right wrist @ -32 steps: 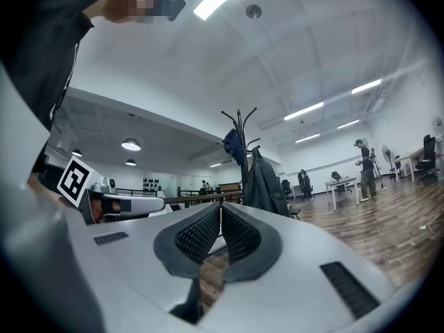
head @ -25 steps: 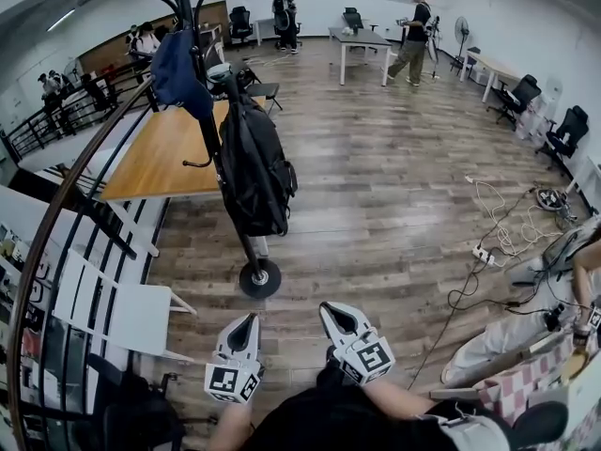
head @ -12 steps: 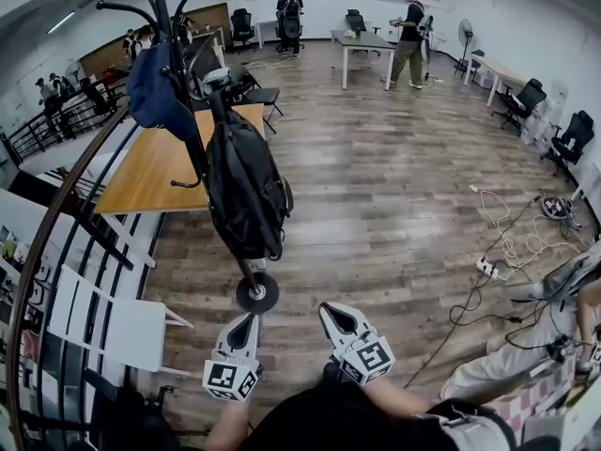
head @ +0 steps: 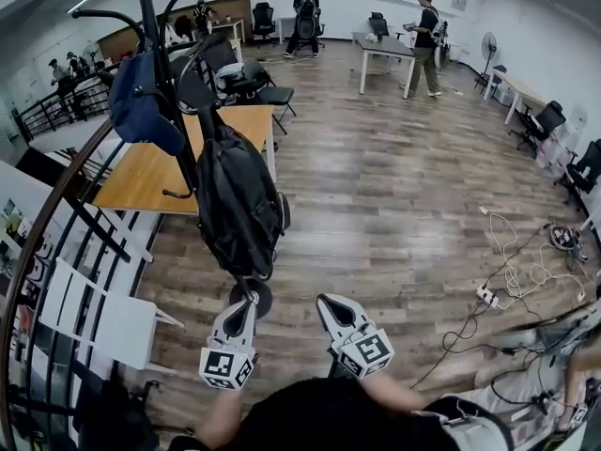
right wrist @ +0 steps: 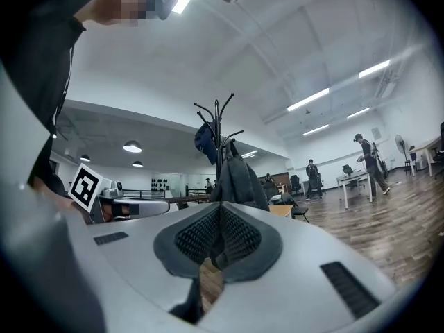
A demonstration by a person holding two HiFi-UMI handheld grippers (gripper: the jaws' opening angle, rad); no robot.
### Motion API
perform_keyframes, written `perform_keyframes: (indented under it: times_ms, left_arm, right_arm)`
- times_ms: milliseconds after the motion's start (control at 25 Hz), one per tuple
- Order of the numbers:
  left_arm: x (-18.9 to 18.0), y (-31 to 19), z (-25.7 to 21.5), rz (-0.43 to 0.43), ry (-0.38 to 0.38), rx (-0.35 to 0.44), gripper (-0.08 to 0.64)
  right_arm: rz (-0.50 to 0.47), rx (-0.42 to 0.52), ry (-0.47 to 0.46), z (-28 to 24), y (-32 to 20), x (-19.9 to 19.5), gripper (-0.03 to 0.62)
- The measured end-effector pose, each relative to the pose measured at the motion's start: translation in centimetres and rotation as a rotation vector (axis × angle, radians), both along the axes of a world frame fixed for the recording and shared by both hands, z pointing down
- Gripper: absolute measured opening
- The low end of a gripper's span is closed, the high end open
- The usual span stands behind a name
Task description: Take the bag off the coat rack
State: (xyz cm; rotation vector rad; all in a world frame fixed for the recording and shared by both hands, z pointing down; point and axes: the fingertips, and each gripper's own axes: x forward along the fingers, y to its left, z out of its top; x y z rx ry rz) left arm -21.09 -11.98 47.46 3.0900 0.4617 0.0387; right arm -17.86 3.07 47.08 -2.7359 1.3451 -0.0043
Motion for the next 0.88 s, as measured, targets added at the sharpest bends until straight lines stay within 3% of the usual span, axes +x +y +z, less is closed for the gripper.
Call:
perform_keyframes:
  times_ms: [160,480,880]
  left_arm:
    - [2.1,0.2,-0.1,-0.034,0.002,0.023,0.017]
    - [3.0,-0.7,0.2,-0.099,-0.015,0.05,0.017]
    - [3.8,-1.2,0.5,-0.128,-0.034,0.067,0.017]
  right_arm:
    - [-0.023,0.008,-0.018,0.5,0.8,2.7,0.034]
    - [-0.053,0.072,-0.079,1.3,1.7,4.0,0.034]
    - [-0.005,0.095,-0.123,2.5,2.6,7.5,0.034]
